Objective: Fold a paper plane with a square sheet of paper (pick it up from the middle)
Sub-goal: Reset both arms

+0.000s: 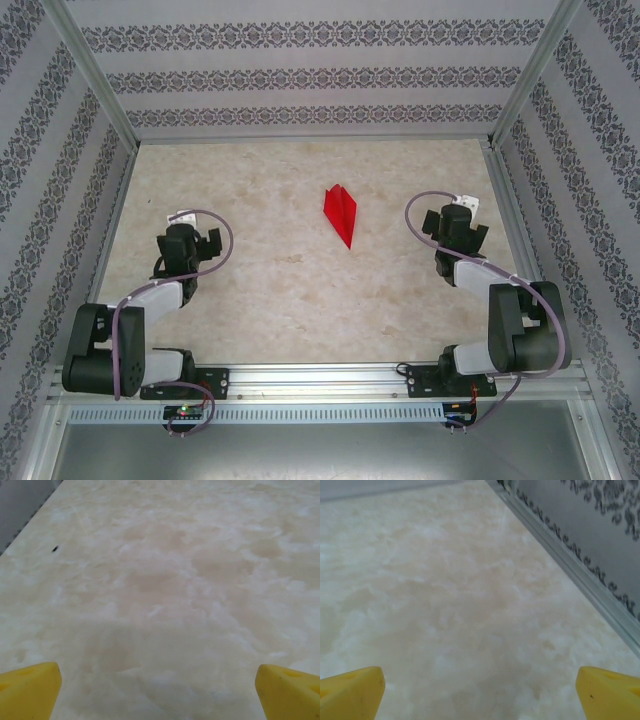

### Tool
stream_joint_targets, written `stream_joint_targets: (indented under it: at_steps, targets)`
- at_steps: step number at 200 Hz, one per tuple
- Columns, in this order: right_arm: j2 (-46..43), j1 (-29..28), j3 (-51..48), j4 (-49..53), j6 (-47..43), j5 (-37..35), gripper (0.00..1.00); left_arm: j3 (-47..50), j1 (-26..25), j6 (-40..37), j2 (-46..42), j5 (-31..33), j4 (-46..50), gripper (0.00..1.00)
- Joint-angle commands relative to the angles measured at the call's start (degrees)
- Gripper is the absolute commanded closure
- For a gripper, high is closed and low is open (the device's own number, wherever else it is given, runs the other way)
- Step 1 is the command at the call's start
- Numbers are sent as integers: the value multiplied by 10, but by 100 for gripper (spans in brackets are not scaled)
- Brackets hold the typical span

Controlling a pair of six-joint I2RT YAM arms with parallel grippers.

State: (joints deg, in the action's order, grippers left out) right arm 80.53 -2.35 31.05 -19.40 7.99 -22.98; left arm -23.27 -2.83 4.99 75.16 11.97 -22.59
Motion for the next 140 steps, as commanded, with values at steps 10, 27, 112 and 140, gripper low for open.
stream_joint_targets:
  at_steps: [10, 27, 112, 140]
  targets:
    - [11, 2, -29, -164, -64, 43, 2, 13, 11, -36, 21, -59, -154, 0]
    - [25, 8, -32, -183, -79, 100, 2, 16, 18, -32, 42, -83, -195, 0]
    - [54, 25, -87, -302, -77, 160, 2, 18, 20, -45, 147, -132, -305, 0]
    - [55, 25, -86, -302, -77, 161, 2, -1, 3, -55, 142, -103, -255, 0]
